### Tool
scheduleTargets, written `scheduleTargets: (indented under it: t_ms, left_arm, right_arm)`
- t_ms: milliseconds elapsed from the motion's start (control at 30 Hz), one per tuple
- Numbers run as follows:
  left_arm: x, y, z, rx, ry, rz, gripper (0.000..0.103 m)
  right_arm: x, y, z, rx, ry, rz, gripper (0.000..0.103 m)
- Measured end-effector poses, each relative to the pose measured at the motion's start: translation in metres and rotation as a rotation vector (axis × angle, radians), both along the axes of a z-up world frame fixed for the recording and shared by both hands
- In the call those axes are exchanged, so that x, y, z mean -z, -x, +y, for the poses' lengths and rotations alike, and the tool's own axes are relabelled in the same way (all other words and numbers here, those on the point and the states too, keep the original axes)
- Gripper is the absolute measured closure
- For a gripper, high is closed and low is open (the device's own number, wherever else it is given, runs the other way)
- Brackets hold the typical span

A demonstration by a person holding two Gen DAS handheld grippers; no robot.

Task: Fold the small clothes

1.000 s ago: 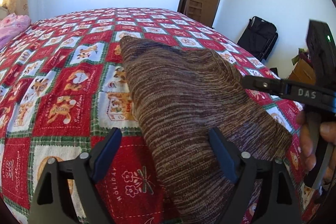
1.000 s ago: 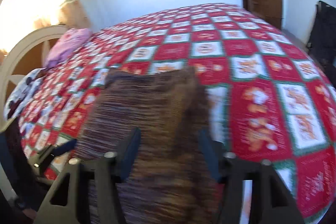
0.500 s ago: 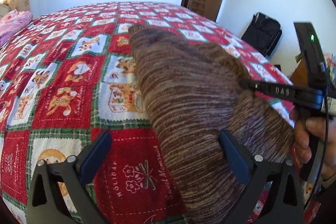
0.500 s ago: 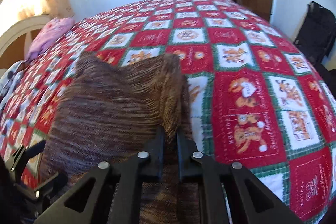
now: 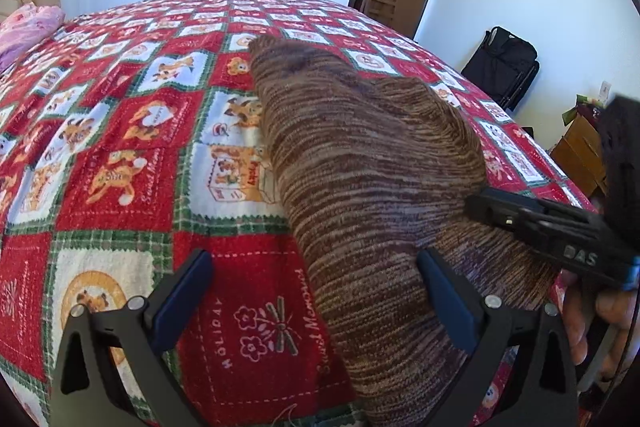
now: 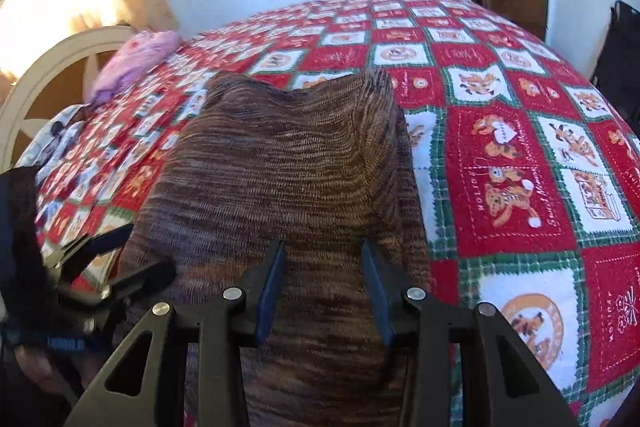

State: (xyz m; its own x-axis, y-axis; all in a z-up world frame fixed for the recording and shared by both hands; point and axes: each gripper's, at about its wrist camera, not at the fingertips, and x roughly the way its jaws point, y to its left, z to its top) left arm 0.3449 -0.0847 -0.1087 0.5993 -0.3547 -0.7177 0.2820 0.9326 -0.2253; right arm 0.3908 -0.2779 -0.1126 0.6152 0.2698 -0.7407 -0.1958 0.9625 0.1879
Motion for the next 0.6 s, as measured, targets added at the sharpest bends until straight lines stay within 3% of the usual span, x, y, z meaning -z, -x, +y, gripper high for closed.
scheduleTargets:
  t_ms: [200, 300, 600]
  left_arm:
    - [0.0, 0.002, -0.002, -0.003, -0.02, -0.009, 0.0]
    - [0.001, 0.0, -0.001, -0.003, -0.012, -0.001, 0.0]
    - [0.0, 0.006, -0.002, -0.002, -0.012, 0.014, 0.0]
  right_arm:
    - [-0.017, 0.027, 0.009, -0.005, 0.075, -0.094, 0.061]
    - [-0.001, 0.027, 0.012, -0.011, 0.145, -0.049, 0.061]
    - [0.003, 0.038, 0.011, -0.048, 0.199, -0.073, 0.061]
